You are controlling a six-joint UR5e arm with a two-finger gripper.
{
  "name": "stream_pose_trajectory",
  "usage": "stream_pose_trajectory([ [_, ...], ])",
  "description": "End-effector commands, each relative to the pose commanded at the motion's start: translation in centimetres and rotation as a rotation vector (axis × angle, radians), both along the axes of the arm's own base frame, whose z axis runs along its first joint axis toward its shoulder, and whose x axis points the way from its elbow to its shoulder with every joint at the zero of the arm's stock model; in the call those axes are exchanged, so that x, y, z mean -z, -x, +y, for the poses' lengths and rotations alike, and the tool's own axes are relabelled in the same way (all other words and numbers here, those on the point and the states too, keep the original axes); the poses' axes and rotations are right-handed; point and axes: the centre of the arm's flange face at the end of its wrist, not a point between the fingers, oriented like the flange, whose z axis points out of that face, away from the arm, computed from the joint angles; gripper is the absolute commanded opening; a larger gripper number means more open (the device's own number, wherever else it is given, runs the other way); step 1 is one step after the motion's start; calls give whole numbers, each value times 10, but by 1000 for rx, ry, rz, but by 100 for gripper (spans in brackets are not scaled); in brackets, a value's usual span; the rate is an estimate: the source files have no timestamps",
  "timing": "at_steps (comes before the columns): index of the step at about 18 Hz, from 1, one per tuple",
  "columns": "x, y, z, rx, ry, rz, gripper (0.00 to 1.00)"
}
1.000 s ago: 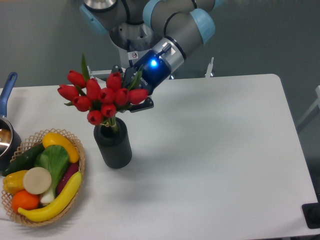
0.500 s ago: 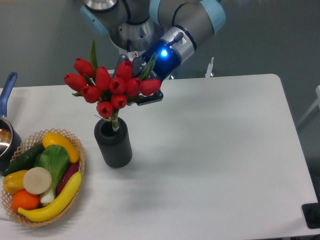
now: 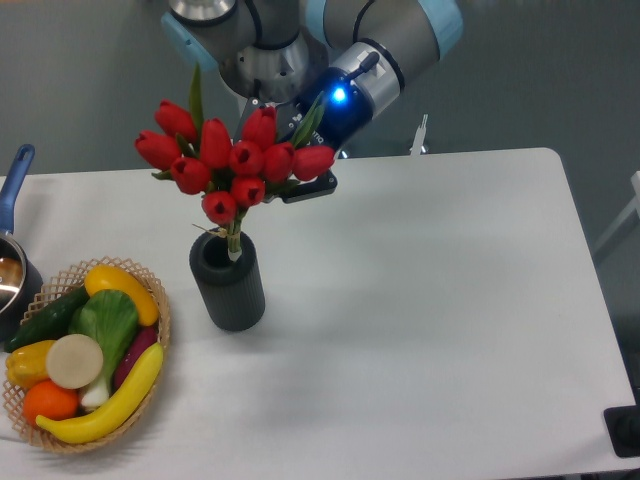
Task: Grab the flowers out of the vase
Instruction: 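Lift the tulip bunch straight up out of the black vase, then carry the held tulips away from the vase and lower them over the table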
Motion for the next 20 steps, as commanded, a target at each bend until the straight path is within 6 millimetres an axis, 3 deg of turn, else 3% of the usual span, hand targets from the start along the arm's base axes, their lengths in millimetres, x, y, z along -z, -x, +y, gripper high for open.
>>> stream_pose_trajectory([
  [4,-4,6,-4,-12,-3,6,31],
  [10,-24,28,-11,-52,-7,67,31],
  [14,-31,53,-26,-115,19,113,31],
  [20,-26,85,-25,-225,229,240,31],
])
